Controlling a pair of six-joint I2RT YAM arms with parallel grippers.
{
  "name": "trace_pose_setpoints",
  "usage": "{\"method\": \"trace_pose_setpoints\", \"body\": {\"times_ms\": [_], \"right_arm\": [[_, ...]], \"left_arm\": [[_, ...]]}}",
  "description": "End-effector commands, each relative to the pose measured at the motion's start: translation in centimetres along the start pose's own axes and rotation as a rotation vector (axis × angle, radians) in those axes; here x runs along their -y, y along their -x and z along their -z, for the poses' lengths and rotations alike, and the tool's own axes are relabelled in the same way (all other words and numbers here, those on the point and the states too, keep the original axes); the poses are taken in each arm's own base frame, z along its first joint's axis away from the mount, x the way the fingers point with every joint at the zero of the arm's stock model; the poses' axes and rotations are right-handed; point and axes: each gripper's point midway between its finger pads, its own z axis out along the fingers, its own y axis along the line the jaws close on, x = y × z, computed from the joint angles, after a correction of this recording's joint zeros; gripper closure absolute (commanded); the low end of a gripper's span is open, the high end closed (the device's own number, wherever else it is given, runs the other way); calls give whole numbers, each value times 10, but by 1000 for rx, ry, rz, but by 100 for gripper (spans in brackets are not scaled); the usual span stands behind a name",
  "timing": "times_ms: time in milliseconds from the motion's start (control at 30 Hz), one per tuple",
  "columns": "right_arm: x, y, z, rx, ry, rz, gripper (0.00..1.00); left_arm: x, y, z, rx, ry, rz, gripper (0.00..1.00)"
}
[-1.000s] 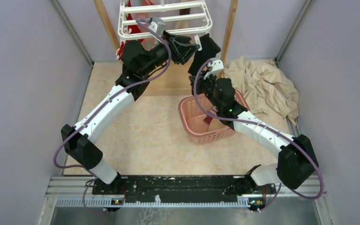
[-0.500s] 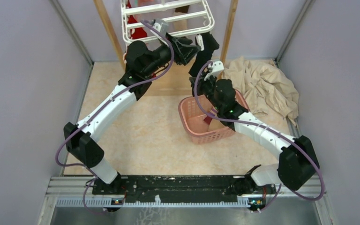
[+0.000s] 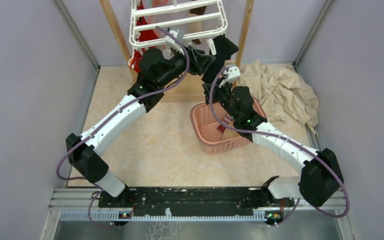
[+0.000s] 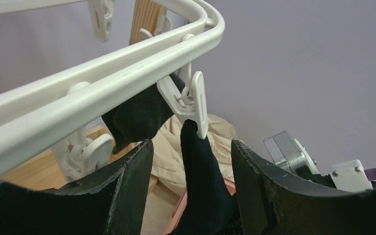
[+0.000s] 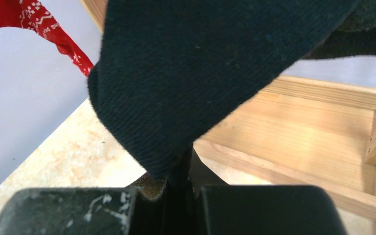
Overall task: Remove the socks clipped to the hanger
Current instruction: Remove the sock from the hanger.
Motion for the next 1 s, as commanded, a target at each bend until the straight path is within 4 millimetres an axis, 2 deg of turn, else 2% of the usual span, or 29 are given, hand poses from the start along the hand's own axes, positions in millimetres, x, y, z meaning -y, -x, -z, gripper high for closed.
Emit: {"method": "trace_pose_setpoints", "body": {"times_ms": [0,167,333,800,867,967], "right_arm": [[-14,22,7,60,45,-2,100],[-20,20,7,51,64,-1,100],[-24,21,8,49,76,4,100],[-34,14,8,33,95,11,100],[-35,13,8,33,99,12,100],[-35,13,9,33,98,15,100]], "left_arm": [[0,14,8,21,45,13,34],[0,14,-2,47,36,25,34],[1,24,-11,75,25,16,34],[-2,31,-19,134,4,21,33],[-4,30,-20,135,7,22,33],[-5,31,-19,141,11,20,40]]}}
